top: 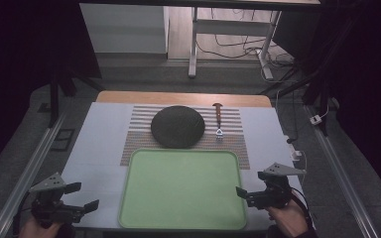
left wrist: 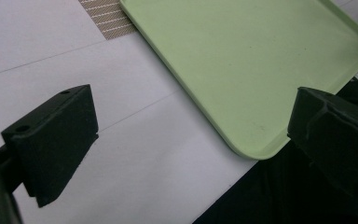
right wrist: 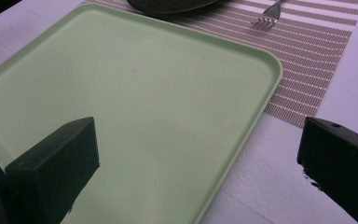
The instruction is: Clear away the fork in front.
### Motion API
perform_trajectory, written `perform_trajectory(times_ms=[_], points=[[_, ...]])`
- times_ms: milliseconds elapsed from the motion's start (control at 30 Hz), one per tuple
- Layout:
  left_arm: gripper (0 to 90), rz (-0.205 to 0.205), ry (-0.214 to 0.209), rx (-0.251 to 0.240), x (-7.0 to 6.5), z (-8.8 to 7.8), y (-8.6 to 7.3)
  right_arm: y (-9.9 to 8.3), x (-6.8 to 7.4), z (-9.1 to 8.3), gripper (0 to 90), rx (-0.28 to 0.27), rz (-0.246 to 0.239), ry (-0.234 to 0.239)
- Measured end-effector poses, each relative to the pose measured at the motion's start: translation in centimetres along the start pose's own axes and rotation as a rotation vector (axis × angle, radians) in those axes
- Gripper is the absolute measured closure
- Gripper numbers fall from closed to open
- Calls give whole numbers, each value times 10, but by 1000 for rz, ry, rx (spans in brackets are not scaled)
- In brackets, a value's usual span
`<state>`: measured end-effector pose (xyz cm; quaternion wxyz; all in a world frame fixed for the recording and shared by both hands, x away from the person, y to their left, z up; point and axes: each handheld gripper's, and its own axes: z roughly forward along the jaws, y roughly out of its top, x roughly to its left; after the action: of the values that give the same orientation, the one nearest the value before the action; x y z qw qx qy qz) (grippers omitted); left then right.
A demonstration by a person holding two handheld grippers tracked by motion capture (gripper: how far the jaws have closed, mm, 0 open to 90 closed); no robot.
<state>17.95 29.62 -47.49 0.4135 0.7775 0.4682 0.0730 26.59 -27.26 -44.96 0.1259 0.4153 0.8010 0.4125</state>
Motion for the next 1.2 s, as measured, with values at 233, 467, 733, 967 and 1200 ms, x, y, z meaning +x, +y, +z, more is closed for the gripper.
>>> perform_trajectory(times_ms=[233, 467, 733, 967, 1200], points=[[4, 24, 20, -7, -3, 0, 1, 9, -4, 8, 0, 24, -1, 10], [0, 21, 21, -4, -2, 0, 1, 17, -2, 18, 0, 38, -42, 12], [0, 19, 16, 2, -2, 1, 1, 29, -9, 35, 0, 61, -23, 32], [0, 17, 15, 4, -2, 1, 1, 39, -16, 51, 0, 77, -29, 16], [0, 10, 9, 2, -1, 1, 1, 50, -30, 72, 0, 114, -50, -49]])
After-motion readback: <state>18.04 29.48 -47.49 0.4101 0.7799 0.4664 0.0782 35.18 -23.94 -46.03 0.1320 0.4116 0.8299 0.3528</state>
